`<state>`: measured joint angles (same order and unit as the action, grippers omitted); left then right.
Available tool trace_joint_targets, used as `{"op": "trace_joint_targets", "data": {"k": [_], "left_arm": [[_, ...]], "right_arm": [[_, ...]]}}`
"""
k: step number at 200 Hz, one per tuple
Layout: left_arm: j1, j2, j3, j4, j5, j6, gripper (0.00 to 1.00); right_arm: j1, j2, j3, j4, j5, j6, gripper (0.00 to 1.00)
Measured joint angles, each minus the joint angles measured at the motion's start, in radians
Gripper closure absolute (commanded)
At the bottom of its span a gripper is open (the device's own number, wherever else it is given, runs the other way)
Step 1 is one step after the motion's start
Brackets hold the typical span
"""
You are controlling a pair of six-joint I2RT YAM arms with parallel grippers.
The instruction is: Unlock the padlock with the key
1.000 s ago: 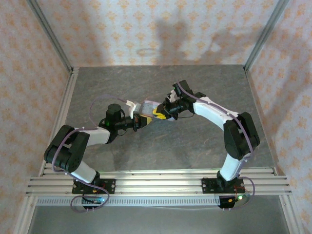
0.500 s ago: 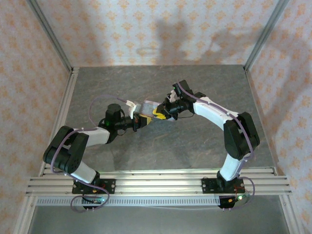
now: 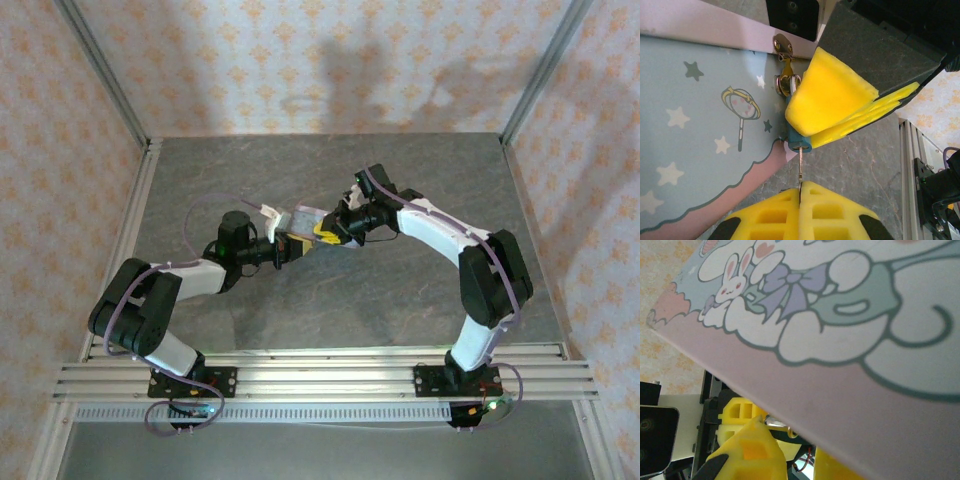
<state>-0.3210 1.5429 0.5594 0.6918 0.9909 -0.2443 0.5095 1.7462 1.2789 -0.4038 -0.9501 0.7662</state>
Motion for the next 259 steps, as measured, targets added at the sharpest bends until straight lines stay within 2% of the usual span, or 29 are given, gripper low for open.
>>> {"op": "trace_joint_targets", "data": {"k": [49,116,184,218,259], "left_arm": [[-0.001,0.0,0.007,-0.011,0.0,0.003,1.0],[-0.045,0.028,0.046,-0.061,-0.019,0.011,1.0],[-0.049,0.026,0.046,-0.109,-0.052,0.035,1.0],[-0.048,-0.011,0.034,-0.167,-0.085,0.077,1.0],[-0.048,-0.127,-0.006,-0.263,-0.132,0.129,1.0]], "right_arm": [[-0.001,0.0,0.0,0.0,0.0,0.0,1.0],[-0.011,0.0,0.0,-0.007,0.0,-0.013,1.0],[-0.008,0.0,0.006,-0.076,0.042,-0.089,1.0],[-0.002,0.0,0.007,-0.105,0.1,-0.111,1.0],[0.0,0.009,0.008,-0.108,0.167,-0.129,1.0]]}}
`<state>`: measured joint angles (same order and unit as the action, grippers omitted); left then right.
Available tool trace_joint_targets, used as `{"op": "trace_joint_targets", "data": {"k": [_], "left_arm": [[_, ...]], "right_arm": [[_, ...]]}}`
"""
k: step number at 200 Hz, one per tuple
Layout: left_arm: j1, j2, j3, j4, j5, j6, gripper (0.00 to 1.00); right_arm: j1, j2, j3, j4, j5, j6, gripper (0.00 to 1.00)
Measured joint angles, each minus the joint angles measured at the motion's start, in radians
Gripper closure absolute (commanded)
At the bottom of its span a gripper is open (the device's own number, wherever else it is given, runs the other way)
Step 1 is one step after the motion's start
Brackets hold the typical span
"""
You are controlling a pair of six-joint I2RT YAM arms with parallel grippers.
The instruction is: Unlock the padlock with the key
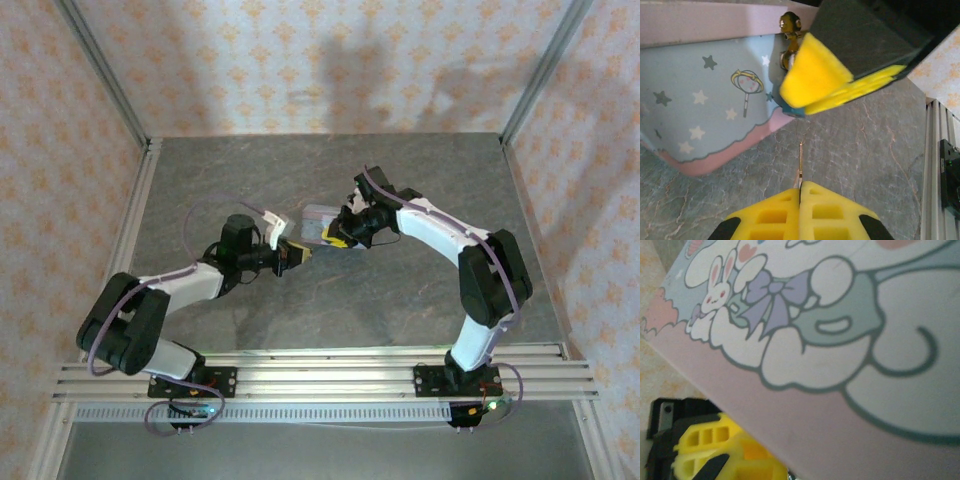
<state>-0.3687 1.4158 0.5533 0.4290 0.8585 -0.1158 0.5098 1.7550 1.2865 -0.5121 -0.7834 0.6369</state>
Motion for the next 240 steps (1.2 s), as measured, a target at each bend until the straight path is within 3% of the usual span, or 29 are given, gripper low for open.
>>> {"op": "trace_joint_targets", "data": {"k": [51,63,93,126,151,189,240], "left_arm": [[0.0,-0.164,-0.014,-0.152,-0.1,0.042,1.0],[0.0,-0.209,-0.014,-0.189,-0.129,0.047,1.0],[-0.005,-0.29,-0.019,-0.245,-0.186,0.059,1.0],[-0.016,-0.364,-0.052,-0.279,-0.241,0.069,1.0],[-0.018,-0.389,-0.057,-0.292,-0.27,0.074,1.0],[-0.035,-0.403,-0.057,-0.311,-0.312,0.099,1.0],[-0.133,-0.435,-0.036,-0.339,-0.418,0.172,1.0]], "right_arm": [[0.017,0.043,-0.077,0.035,0.213,-0.048,1.0],[0.034,0.059,-0.091,0.04,0.28,-0.06,0.96],[0.075,0.07,-0.109,0.052,0.385,-0.068,0.59],[0.095,0.05,-0.133,0.063,0.426,-0.06,0.44],[0.096,0.003,-0.14,0.052,0.429,-0.043,0.4],[0.113,-0.12,-0.138,0.021,0.461,-0.004,0.43],[0.225,-0.317,-0.076,-0.018,0.508,0.146,0.43]]}}
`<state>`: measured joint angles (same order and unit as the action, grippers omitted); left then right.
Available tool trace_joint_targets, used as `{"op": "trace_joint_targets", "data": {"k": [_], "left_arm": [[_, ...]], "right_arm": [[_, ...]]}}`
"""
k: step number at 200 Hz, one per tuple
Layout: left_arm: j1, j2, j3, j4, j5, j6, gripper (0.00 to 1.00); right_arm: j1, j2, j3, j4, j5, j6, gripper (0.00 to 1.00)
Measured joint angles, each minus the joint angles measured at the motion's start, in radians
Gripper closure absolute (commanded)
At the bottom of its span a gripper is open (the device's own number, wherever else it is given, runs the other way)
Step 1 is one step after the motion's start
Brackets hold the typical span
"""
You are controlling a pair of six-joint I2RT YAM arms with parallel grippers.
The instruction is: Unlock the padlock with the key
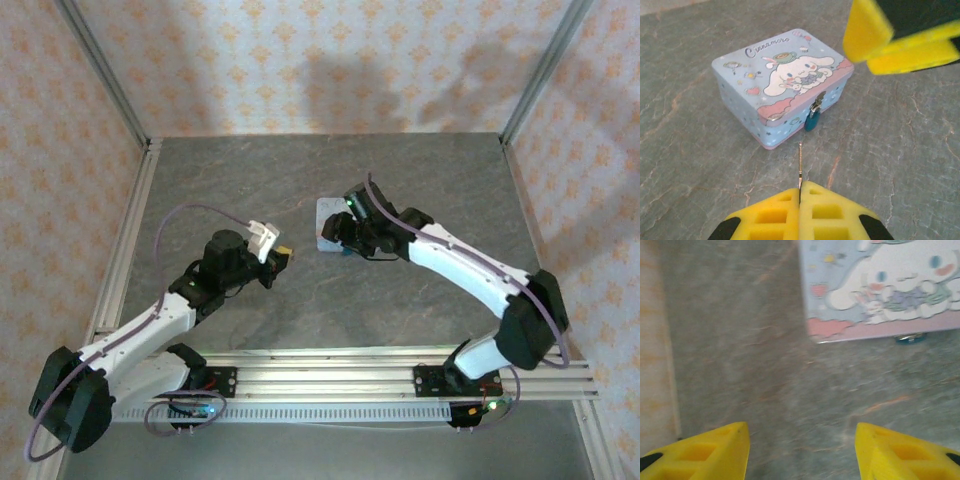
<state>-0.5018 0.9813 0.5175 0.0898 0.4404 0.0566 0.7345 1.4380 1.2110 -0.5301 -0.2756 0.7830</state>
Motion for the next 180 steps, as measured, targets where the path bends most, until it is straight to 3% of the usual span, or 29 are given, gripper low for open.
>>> {"op": "trace_joint_targets", "data": {"k": [23,71,180], "left_arm": [[-0.043,-0.01,0.009,-0.001,-0.061,0.033,1.0],[-0.112,-0.01,0.04,-0.011,-0.158,0.095,1.0],[-0.183,-0.01,0.048,-0.014,-0.251,0.147,1.0]], "right_arm": [[0.038,-0.054,-0.001,0.048,-0.002,0.105,0.46],[0.079,-0.056,-0.023,0.174,-0.017,0.275,0.63],[0.123,-0.027,-0.055,0.248,-0.011,0.433,0.64]]}}
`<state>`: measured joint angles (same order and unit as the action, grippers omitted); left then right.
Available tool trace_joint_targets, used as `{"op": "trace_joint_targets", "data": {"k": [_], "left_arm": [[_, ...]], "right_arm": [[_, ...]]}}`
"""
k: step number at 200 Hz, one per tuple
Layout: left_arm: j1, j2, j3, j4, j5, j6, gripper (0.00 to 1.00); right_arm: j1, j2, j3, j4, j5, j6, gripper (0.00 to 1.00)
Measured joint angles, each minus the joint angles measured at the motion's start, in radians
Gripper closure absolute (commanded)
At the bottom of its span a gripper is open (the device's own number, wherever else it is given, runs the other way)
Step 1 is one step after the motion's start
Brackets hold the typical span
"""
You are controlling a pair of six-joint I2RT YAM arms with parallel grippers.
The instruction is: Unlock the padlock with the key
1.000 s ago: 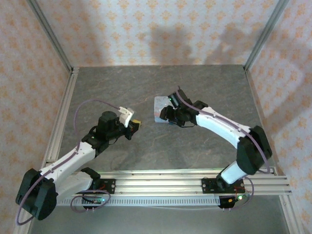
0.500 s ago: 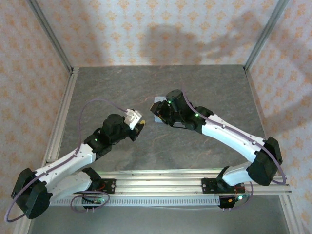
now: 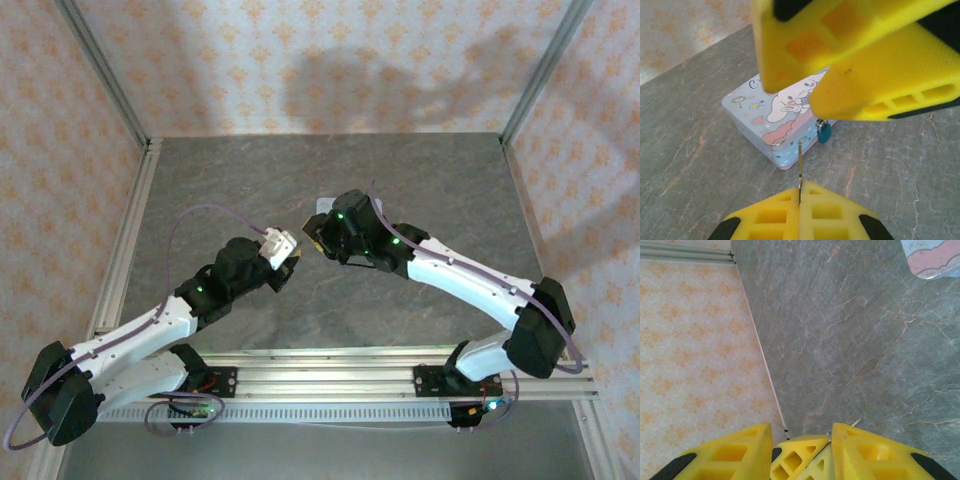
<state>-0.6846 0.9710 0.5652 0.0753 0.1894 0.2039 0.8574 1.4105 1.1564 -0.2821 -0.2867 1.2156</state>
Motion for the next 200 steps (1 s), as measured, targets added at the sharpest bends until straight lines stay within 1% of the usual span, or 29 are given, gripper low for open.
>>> {"op": "trace_joint_targets", "data": {"k": [69,84,95,137,170,186,200], "left_arm": [[-0.019,0.0,0.0,0.008,-0.037,0.008,1.0],[-0.023,0.0,0.0,0.01,-0.042,0.008,1.0],[-0.026,0.0,0.0,0.011,-0.045,0.009,1.0],[-0.038,0.0,0.006,0.011,-0.066,0.026,1.0],[-0.049,0.014,0.019,0.01,-0.079,0.039,1.0],[-0.055,0.027,0.025,0.01,-0.085,0.045,1.0],[-0.062,0.037,0.027,0.01,-0.094,0.053,1.0]], "right_arm": [[0.013,0.043,0.0,0.003,0.011,0.026,0.64],[0.014,0.048,0.0,0.003,0.014,0.029,0.65],[0.014,0.054,0.0,0.003,0.014,0.03,0.67],[0.014,0.079,0.001,0.003,0.014,0.034,0.7],[0.015,0.087,0.003,0.003,0.014,0.035,0.78],[0.015,0.091,0.006,0.003,0.014,0.039,0.84],[0.015,0.095,0.01,0.002,0.014,0.039,0.92]]}}
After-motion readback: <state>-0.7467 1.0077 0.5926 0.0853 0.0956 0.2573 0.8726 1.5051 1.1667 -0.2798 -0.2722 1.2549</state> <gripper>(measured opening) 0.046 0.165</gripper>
